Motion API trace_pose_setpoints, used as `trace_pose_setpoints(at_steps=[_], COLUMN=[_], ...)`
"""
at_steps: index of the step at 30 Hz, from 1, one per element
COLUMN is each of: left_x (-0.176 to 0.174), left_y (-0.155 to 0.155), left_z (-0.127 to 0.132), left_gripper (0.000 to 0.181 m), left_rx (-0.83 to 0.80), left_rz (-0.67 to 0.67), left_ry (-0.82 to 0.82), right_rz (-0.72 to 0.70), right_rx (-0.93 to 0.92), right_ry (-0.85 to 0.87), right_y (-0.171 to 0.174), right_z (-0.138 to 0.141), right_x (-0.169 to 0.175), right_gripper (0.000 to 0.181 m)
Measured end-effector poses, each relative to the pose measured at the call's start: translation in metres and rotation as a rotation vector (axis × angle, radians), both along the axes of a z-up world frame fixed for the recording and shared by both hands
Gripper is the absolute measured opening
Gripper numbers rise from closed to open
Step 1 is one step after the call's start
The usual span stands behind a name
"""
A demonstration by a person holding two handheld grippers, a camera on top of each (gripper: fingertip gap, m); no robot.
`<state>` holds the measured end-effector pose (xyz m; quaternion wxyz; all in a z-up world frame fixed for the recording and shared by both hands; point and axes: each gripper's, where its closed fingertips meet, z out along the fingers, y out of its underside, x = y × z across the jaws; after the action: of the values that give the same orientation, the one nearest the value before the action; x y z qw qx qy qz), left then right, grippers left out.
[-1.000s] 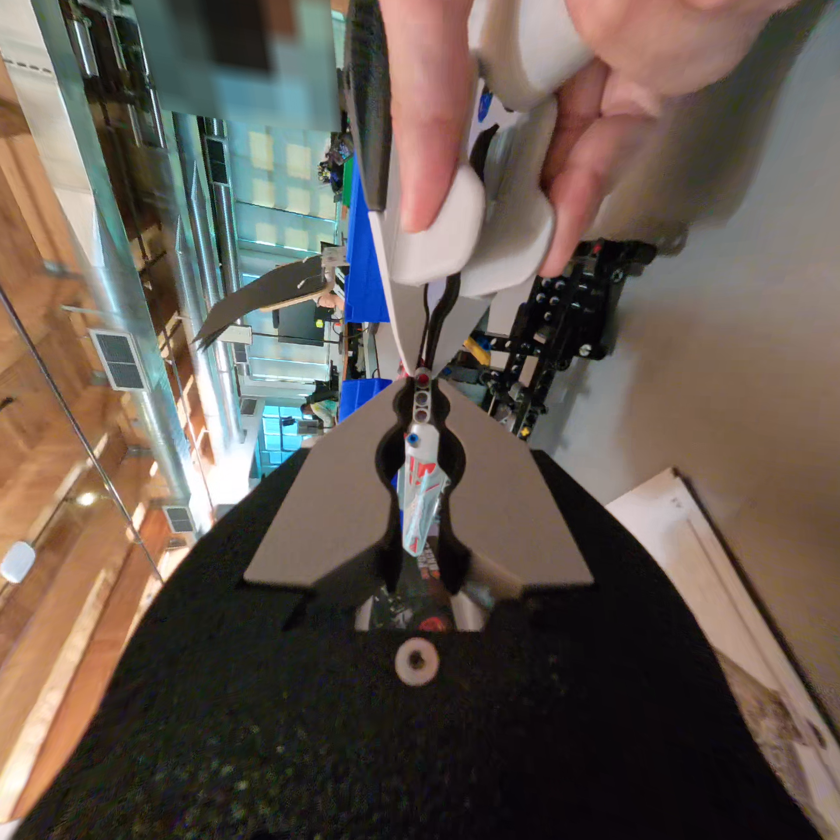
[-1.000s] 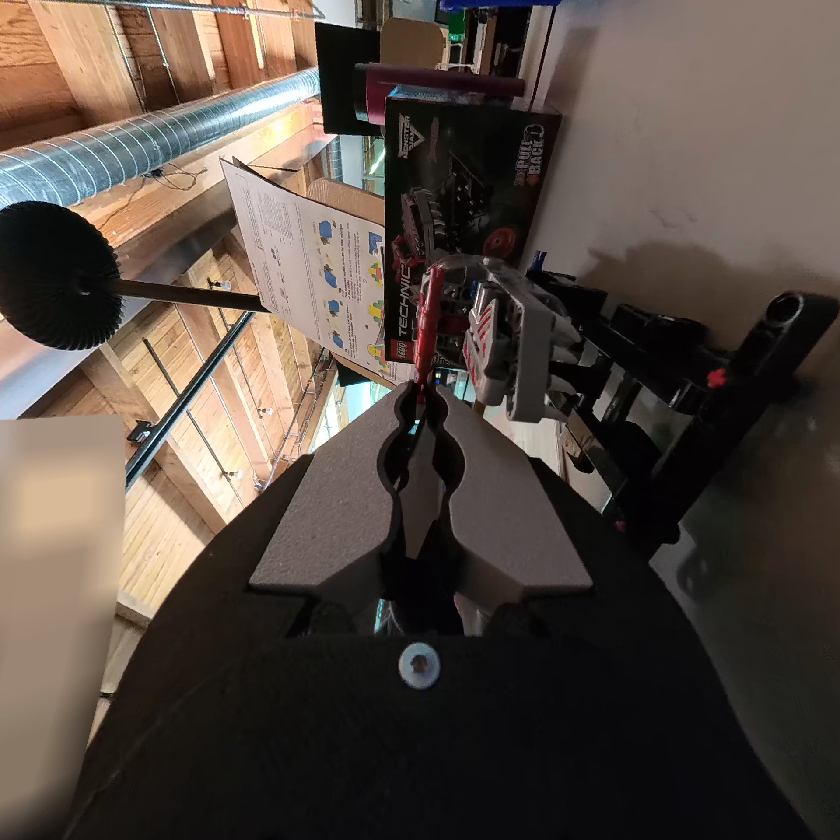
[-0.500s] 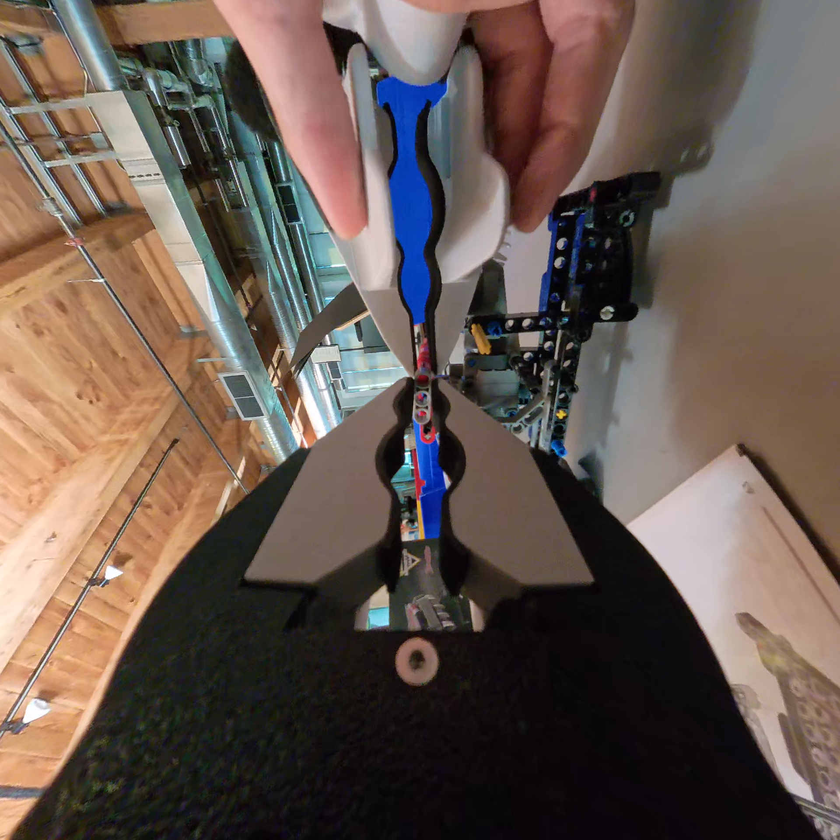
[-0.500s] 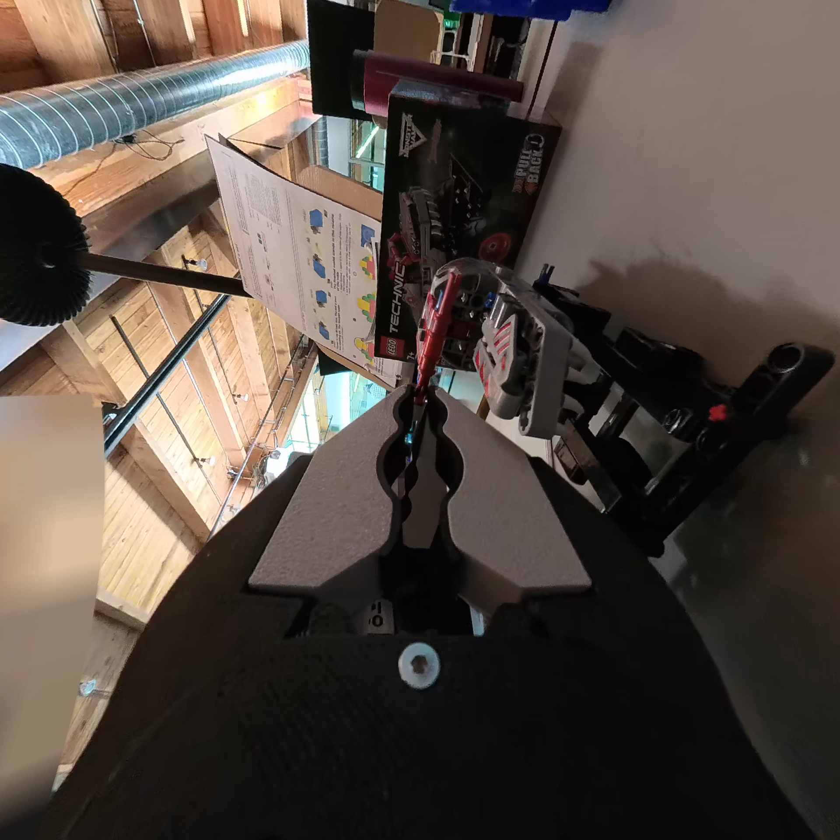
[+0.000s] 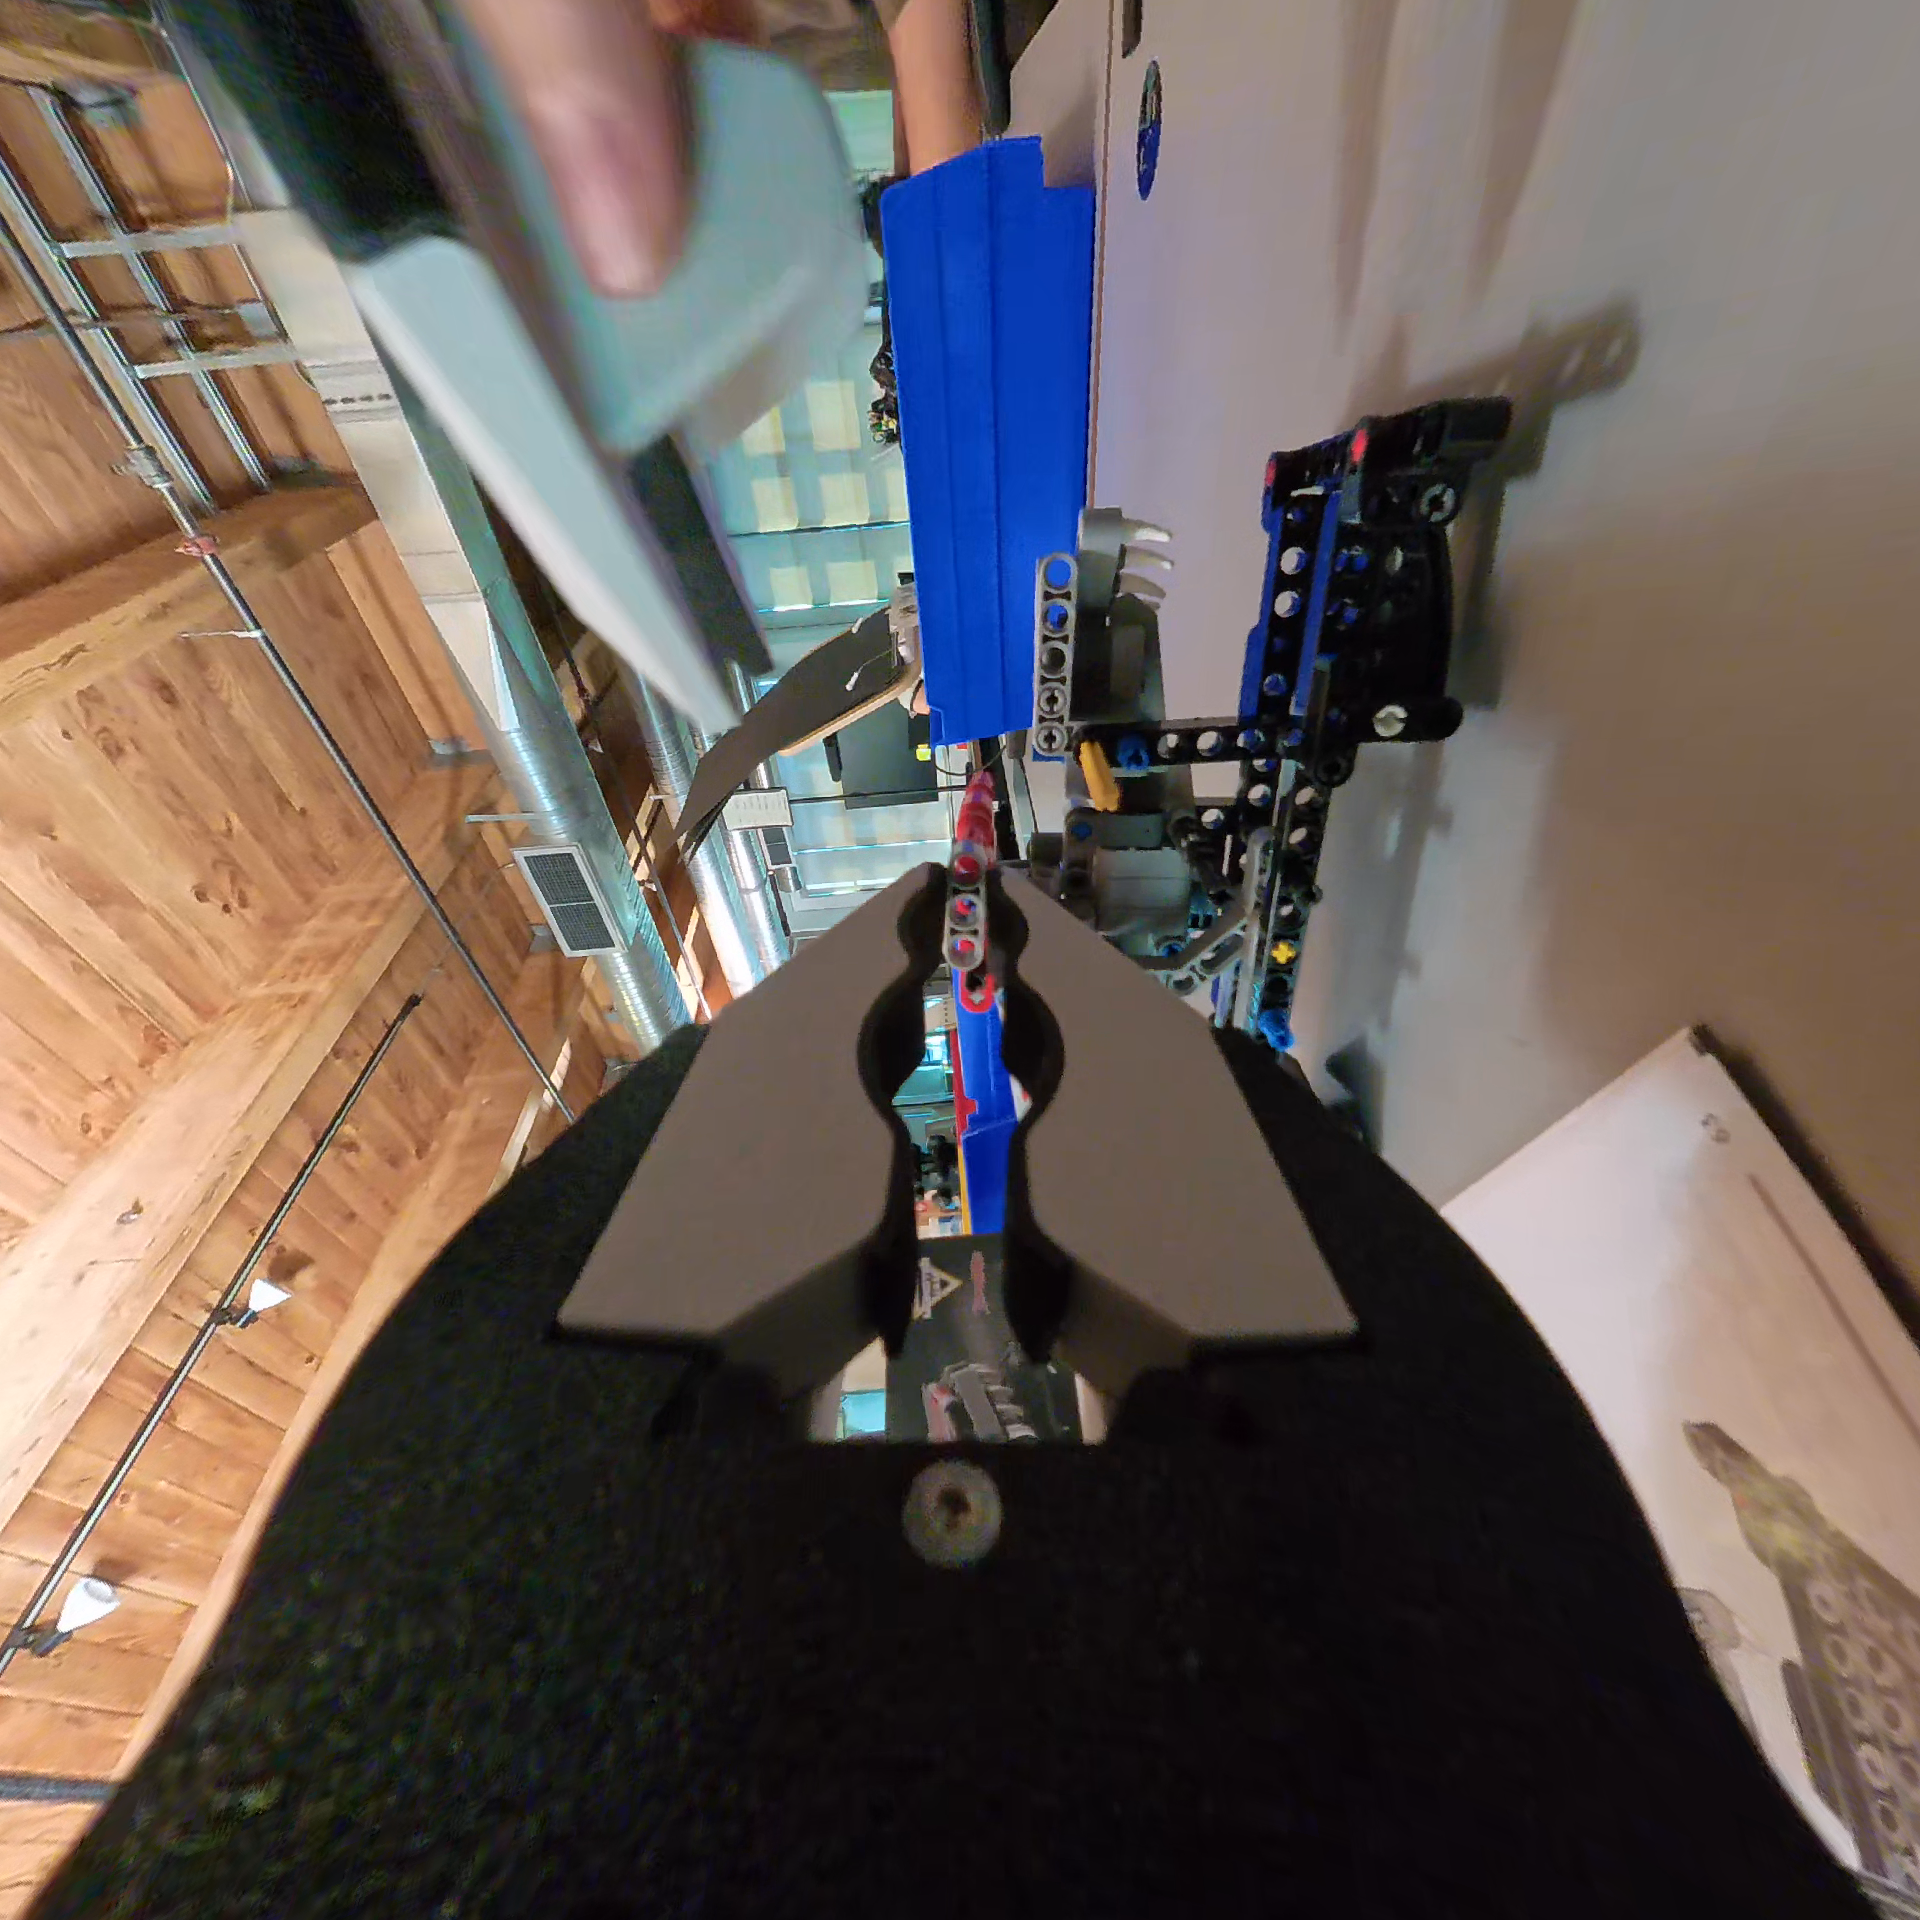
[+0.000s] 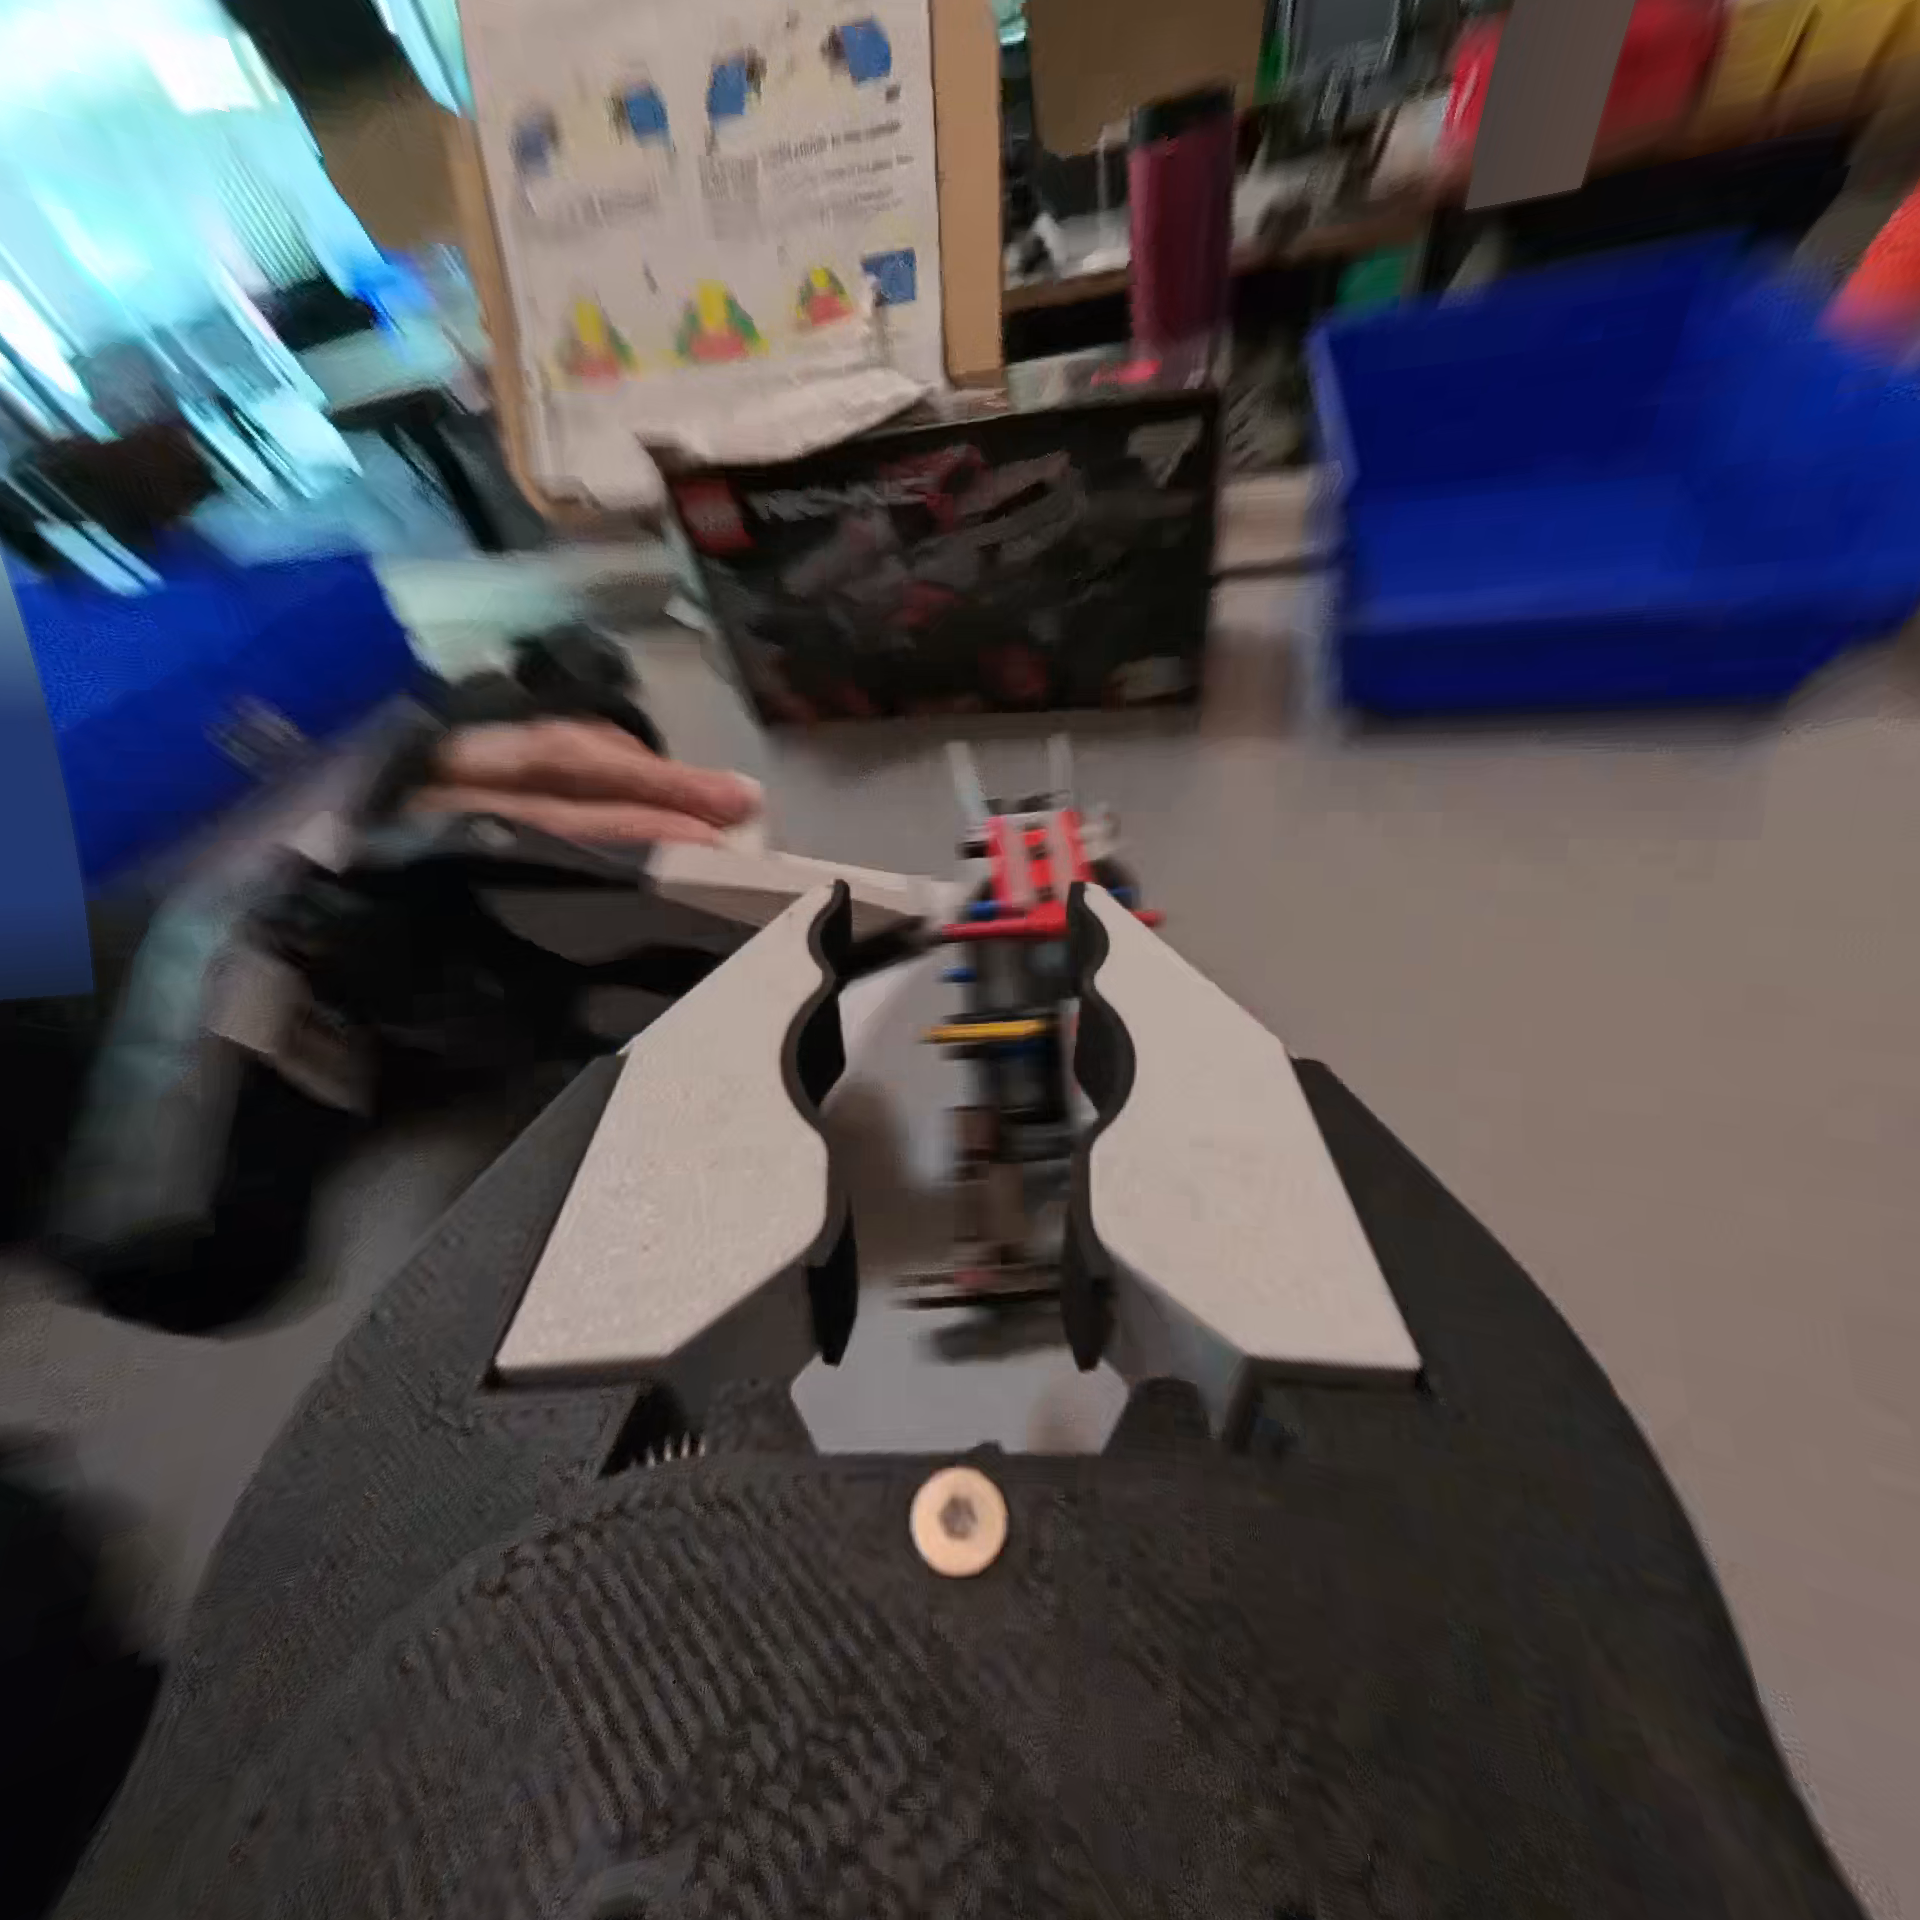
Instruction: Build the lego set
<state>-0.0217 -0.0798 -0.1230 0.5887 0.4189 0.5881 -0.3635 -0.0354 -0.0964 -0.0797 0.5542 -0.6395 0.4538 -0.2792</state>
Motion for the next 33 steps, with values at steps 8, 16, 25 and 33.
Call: trace_pose_setpoints(at_steps=[8, 16, 25, 33], left_x=[0.0, 0.0, -0.001, -0.002], left_y=[-0.001, -0.005, -0.009, -0.011], left_z=[-0.001, -0.001, 0.004, 0.004], left_gripper=[0.004, 0.004, 0.004, 0.004], left_rx=[-0.012, -0.015, -0.018, -0.02], left_rz=[-0.019, -0.022, -0.021, -0.023], left_ry=[0.065, 0.068, 0.085, 0.131], right_rz=[0.192, 0.311, 0.408, 0.393], right_rx=[-1.209, -1.596, -1.597, -1.459], right_ry=[-0.467, -0.72, -0.841, -0.911], right_y=[0.002, 0.004, 0.01, 0.018], right_z=[-0.024, -0.035, -0.049, -0.044], right_x=[0.019, 0.026, 0.027, 0.027], right_gripper=[0.032, 0.024, 0.018, 0.003])
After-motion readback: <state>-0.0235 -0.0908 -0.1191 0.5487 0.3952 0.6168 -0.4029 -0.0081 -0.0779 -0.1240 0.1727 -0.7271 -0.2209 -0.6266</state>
